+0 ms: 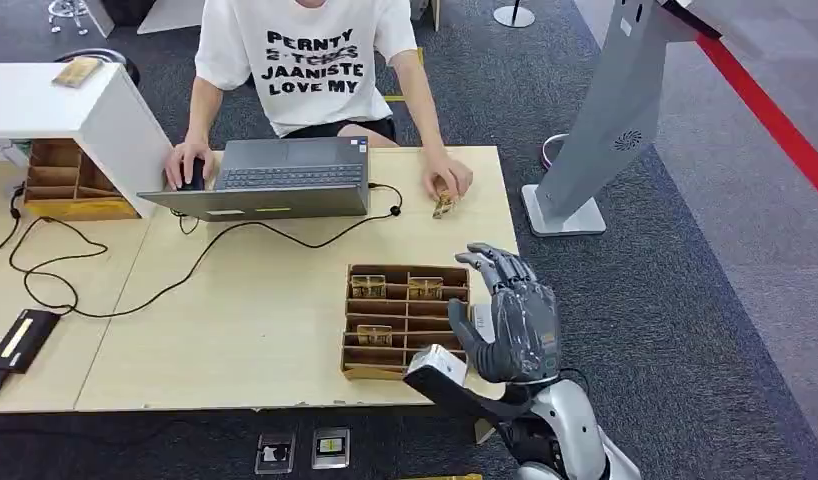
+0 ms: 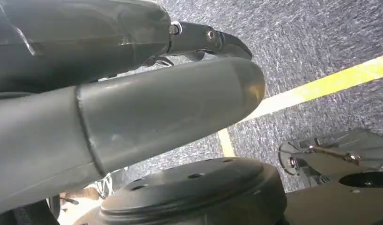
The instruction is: Pass the card to the sensor for recognition and then transmit it.
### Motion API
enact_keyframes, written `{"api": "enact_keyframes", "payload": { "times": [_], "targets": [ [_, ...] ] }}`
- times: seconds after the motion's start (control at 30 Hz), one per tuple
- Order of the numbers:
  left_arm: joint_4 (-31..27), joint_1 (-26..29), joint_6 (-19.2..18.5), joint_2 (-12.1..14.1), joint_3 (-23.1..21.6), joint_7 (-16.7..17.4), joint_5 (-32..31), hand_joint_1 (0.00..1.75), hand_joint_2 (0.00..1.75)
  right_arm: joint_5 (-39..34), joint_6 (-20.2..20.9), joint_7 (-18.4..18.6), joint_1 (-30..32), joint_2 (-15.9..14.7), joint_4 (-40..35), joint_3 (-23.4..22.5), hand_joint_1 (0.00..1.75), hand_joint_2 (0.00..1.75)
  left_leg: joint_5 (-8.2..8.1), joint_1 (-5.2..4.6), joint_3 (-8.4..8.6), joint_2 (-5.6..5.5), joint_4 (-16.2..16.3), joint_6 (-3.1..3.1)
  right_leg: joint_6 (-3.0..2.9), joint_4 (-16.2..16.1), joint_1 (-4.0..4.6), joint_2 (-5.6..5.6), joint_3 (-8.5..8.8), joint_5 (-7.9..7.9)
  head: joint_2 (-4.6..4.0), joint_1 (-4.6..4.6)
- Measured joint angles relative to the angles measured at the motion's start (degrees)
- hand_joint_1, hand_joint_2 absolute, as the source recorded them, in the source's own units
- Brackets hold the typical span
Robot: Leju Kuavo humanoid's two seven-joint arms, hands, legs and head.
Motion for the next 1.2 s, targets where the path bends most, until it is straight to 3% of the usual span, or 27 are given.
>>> {"api": "enact_keyframes", "payload": {
  "times": [0.37,0.4,0.43,0.53,1.2],
  "targets": [
    [0.0,0.0,-0.2,0.0,0.0,-0.1,-0.3,0.0,0.0,1.1,1.9,0.4,3.5,-0.1,-0.4,-1.0,1.52,1.75,0.0,0.0,0.0,0.0,0.0,0.0,0.0,0.0,0.0,0.0,0.01,0.0,0.0,0.0],
    [0.0,0.0,-0.2,0.0,0.0,-0.1,-0.4,0.0,0.0,1.8,2.6,0.5,4.4,-0.2,-0.4,-1.0,0.87,1.75,0.0,0.0,-0.01,0.0,0.0,0.0,0.0,0.0,0.0,0.0,0.01,0.0,0.0,0.0],
    [0.0,0.0,-0.2,0.0,0.0,-0.1,-0.3,0.0,0.0,2.3,3.5,0.6,5.2,-0.2,-0.4,-1.3,0.51,1.75,0.0,0.0,-0.01,0.0,0.0,0.0,0.0,0.0,-0.01,0.0,0.01,0.0,0.0,0.0],
    [0.0,0.0,-0.2,0.0,0.0,-0.1,-0.3,0.0,0.0,2.7,4.7,0.8,5.7,-0.1,-0.4,-1.3,0.33,1.75,0.0,0.0,-0.01,0.0,0.0,0.0,0.0,0.0,0.0,0.0,0.01,0.0,0.0,0.0],
    [0.0,0.0,-0.2,0.1,0.0,-0.1,0.1,0.0,0.0,5.2,10.1,2.1,6.2,0.6,-0.4,-0.9,0.42,1.75,0.0,0.0,-0.02,0.0,0.0,0.0,0.0,0.0,0.0,0.0,0.02,0.0,0.0,0.0]
  ]
}}
